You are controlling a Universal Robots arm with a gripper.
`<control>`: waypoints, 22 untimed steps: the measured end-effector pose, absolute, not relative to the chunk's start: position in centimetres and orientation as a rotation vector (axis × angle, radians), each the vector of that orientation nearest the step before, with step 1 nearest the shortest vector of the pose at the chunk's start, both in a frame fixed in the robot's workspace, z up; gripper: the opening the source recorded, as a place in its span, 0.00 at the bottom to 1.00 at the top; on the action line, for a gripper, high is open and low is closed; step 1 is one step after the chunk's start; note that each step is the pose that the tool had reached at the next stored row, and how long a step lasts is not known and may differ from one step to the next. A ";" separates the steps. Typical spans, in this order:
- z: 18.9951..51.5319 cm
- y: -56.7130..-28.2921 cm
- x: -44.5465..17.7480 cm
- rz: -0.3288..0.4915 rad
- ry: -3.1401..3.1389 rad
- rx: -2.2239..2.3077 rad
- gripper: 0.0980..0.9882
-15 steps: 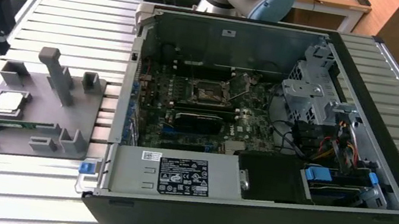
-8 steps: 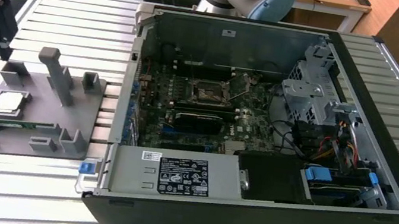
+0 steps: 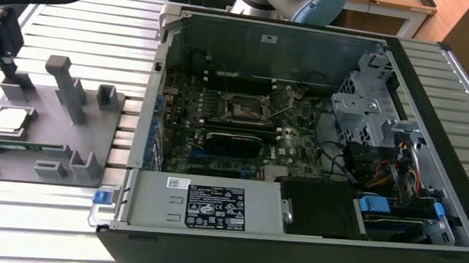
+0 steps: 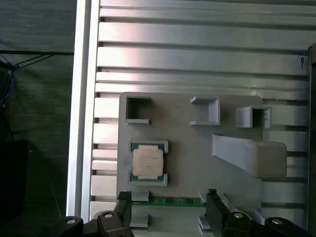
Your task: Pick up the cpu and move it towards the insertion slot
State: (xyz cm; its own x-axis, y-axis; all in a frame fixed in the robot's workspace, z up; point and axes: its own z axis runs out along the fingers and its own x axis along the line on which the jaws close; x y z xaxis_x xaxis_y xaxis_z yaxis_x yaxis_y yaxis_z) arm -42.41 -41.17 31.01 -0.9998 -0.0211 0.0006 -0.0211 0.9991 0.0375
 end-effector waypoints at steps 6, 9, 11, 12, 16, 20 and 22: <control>30.1 -41.2 -42.5 -0.059 -3.140 0.033 0.68; 29.5 -41.2 -42.5 -0.059 -3.140 0.033 0.68; 29.1 -41.2 -42.6 -0.058 -3.140 0.033 0.68; 29.0 -41.2 -42.7 -0.058 -3.139 0.033 0.68; 28.3 -41.2 -43.2 -0.058 -3.139 0.033 0.68; 27.7 -41.2 -43.6 -0.059 -3.139 0.033 0.68; 27.3 -41.2 -43.8 -0.058 -3.140 0.033 0.68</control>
State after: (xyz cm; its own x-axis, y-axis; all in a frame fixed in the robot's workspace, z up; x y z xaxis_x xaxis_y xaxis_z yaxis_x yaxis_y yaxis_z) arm -43.75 -41.19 27.35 -0.9998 -0.0211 0.0010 -0.0210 0.9991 0.0372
